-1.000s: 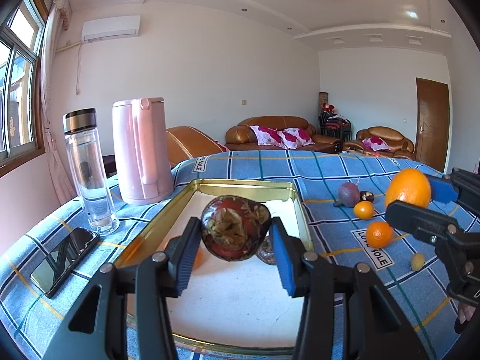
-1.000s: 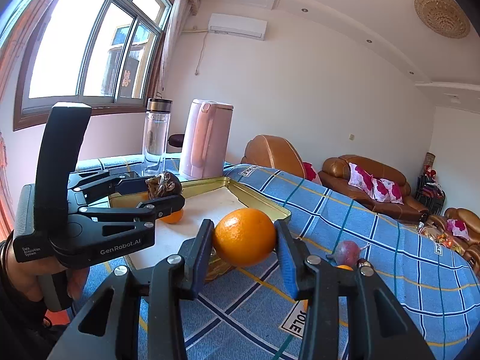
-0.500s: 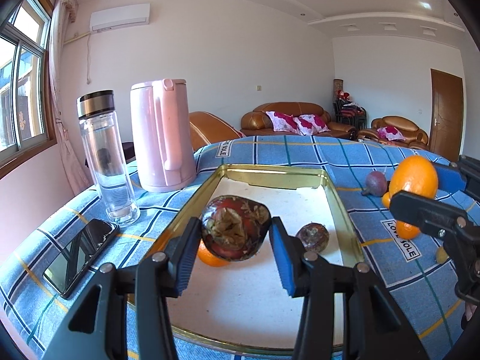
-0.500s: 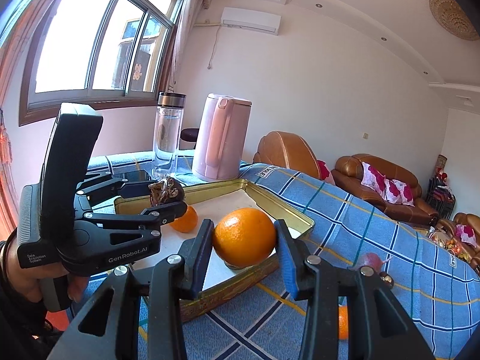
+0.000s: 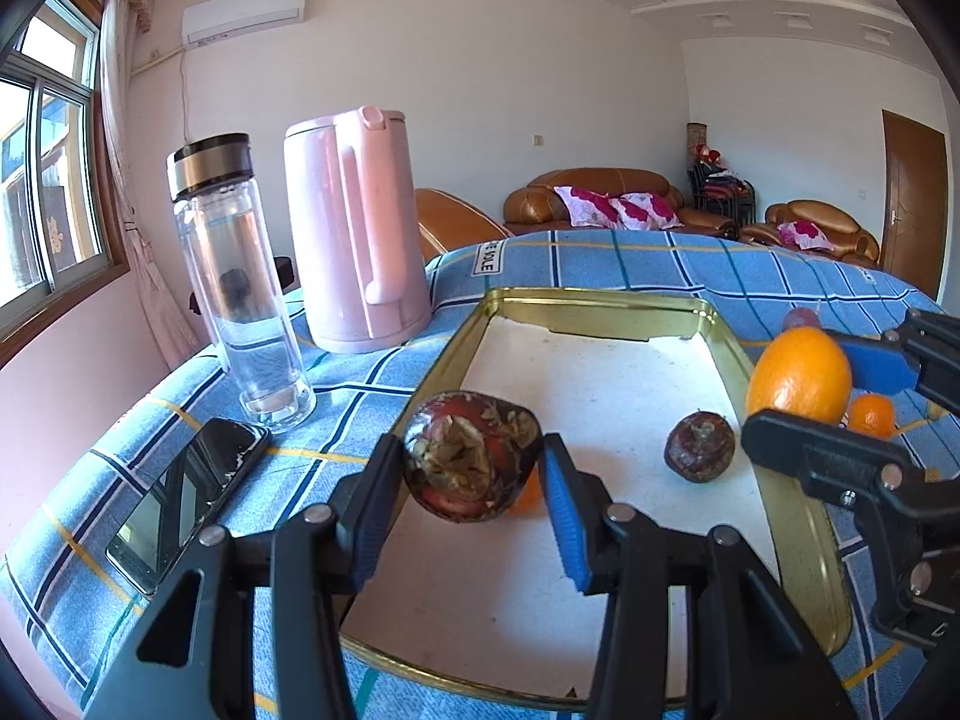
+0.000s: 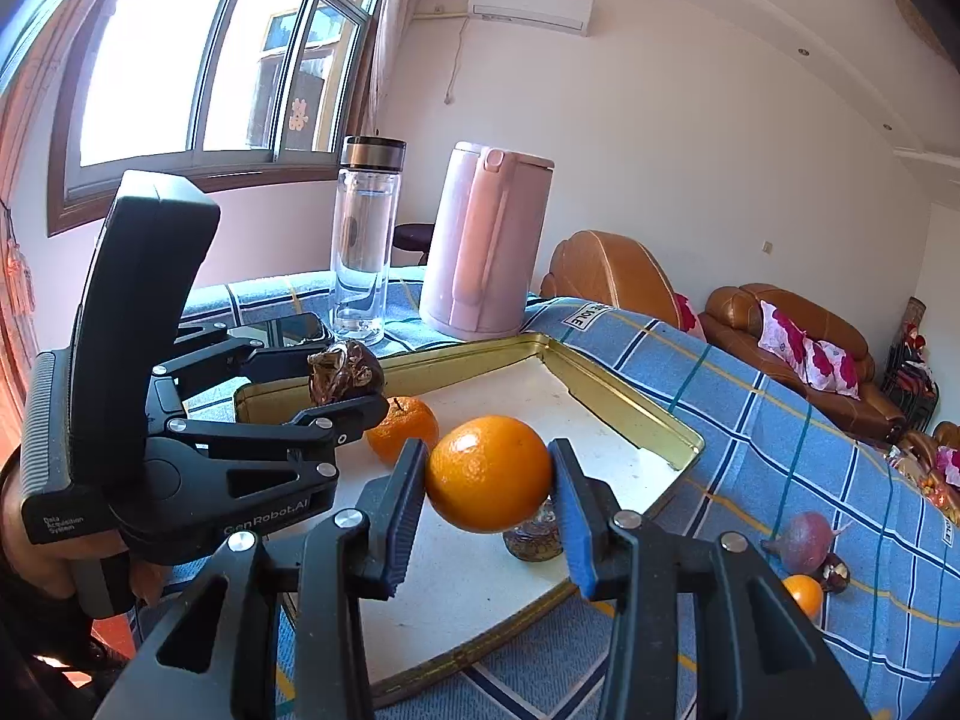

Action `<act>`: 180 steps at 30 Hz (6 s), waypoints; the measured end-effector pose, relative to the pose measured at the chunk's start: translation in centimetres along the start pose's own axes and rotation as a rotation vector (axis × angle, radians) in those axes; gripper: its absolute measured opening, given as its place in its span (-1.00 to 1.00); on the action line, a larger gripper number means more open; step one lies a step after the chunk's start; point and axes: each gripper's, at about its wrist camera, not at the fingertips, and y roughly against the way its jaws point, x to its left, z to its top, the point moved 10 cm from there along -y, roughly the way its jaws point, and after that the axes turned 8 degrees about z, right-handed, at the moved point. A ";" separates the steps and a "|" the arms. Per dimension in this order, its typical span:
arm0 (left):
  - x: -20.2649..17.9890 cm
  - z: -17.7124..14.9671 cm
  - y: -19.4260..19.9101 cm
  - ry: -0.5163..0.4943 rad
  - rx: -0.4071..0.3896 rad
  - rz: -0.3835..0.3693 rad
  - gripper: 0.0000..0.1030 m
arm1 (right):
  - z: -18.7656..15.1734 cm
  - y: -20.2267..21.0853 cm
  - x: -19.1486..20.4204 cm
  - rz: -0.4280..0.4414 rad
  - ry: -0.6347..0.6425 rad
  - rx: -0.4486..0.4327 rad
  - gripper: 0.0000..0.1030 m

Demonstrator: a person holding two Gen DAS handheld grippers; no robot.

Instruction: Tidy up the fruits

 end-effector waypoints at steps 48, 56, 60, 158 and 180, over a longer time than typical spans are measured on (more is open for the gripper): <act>1.0 -1.2 -3.0 -0.179 0.082 0.113 -0.05 | -2.6 -5.9 0.9 0.056 -0.078 0.199 -0.17; 1.1 -1.3 -2.9 -0.182 0.079 0.119 -0.01 | -2.6 -5.7 1.1 0.045 -0.060 0.192 -0.14; 1.0 -1.3 -2.6 -0.172 0.077 0.113 0.10 | -2.4 -5.4 1.1 0.043 -0.056 0.179 0.00; -28.9 -0.1 1.8 -0.254 0.198 -0.501 -0.06 | -13.3 12.7 -20.0 -0.377 -0.482 0.118 -0.42; -26.8 2.1 3.3 -0.163 0.068 -0.485 -0.06 | -11.8 13.3 -18.9 -0.346 -0.415 0.044 -0.42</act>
